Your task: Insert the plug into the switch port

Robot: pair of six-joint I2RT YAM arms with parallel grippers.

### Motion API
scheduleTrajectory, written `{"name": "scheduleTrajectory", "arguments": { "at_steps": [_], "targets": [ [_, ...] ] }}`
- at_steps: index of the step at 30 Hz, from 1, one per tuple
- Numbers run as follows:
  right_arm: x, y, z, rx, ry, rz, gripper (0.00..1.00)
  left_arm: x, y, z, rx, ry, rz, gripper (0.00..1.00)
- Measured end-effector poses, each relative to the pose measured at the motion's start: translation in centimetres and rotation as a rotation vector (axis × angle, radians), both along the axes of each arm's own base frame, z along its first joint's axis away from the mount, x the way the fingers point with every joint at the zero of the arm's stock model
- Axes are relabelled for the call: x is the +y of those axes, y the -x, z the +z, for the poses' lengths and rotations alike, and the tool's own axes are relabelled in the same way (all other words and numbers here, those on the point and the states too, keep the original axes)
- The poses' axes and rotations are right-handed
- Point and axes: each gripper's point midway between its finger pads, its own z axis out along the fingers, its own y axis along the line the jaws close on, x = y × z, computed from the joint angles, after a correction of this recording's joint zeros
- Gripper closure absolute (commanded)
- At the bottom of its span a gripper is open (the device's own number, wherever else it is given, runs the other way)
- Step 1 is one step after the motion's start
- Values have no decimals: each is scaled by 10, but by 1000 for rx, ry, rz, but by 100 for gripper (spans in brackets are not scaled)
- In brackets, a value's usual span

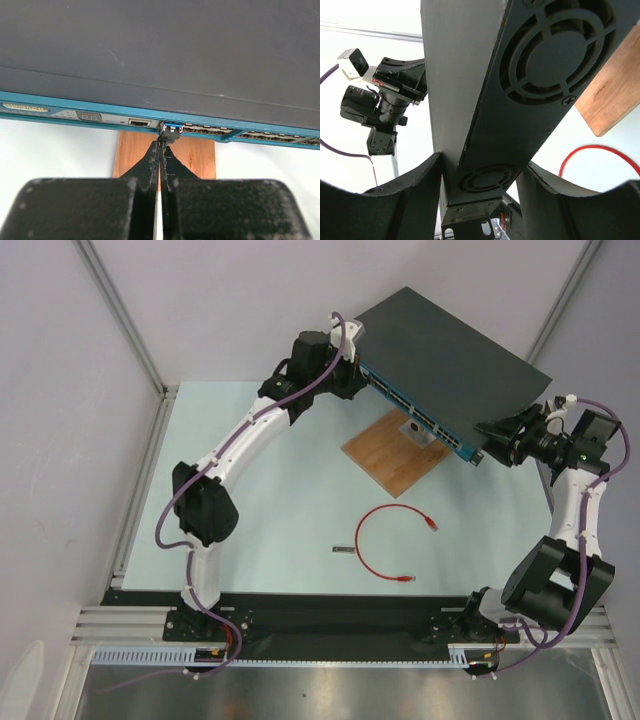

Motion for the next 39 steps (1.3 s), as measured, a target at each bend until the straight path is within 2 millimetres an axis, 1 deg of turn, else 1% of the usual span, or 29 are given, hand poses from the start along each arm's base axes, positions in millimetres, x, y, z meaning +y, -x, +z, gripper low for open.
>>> {"name": "scheduleTrajectory", "arguments": {
  "at_steps": [4, 6, 7, 9, 10, 12, 13, 14, 16, 19, 22, 24, 26, 29, 33, 35, 36, 37, 38, 39],
  "targets": [
    [0, -1, 1, -1, 1, 1, 100, 0, 0, 0, -1, 0, 1, 100],
    [-1, -1, 0, 2, 0, 1, 100, 0, 0, 1, -9, 4, -1, 97],
    [-1, -1, 0, 3, -2, 2, 100, 0, 1, 1, -17, 9, -1, 90],
    [-3, -1, 0, 4, -4, -1, 100, 2, 2, 0, -43, 20, -2, 79],
    [-4, -1, 0, 4, -5, -2, 100, 3, 2, 0, -59, 24, -3, 70],
    [-6, -1, -1, 2, -7, -2, 100, 6, 2, 0, -97, 37, -3, 65],
    [-7, -1, -1, 2, -10, 0, 100, 8, 2, -1, -115, 44, -6, 60],
    [-7, -1, 0, 0, -11, 2, 100, 8, 4, -2, -127, 52, -18, 58],
    [-8, -2, 0, -4, -13, 6, 100, 4, 16, -8, -140, 62, -66, 54],
    [-10, -3, 0, -5, -21, 10, 100, 4, 43, -24, -142, 41, -145, 50],
    [-13, -4, 1, -6, -25, 12, 100, 10, 69, -35, -153, 13, -212, 46],
    [-15, -6, 2, -9, -27, 13, 100, 15, 81, -38, -165, 0, -245, 43],
    [-17, -7, 2, -10, -29, 11, 100, 18, 91, -40, -189, -15, -286, 40],
    [-21, -10, 2, -9, -33, 9, 100, 20, 104, -51, -211, -52, -355, 31],
    [-23, -12, 2, -15, -31, 5, 100, 19, 115, -70, -218, -126, -426, 26],
    [-23, -12, 2, -16, -30, 6, 100, 15, 121, -83, -225, -172, -466, 25],
    [-23, -12, 2, -17, -29, 7, 96, 10, 126, -91, -228, -195, -494, 26],
    [-22, -12, 2, -17, -28, 9, 85, 4, 132, -101, -229, -221, -526, 26],
    [-21, -12, 3, -19, -25, 10, 79, -3, 140, -111, -226, -245, -561, 26],
    [-21, -12, 3, -19, -22, 8, 68, -9, 145, -126, -212, -276, -596, 26]
  ]
}}
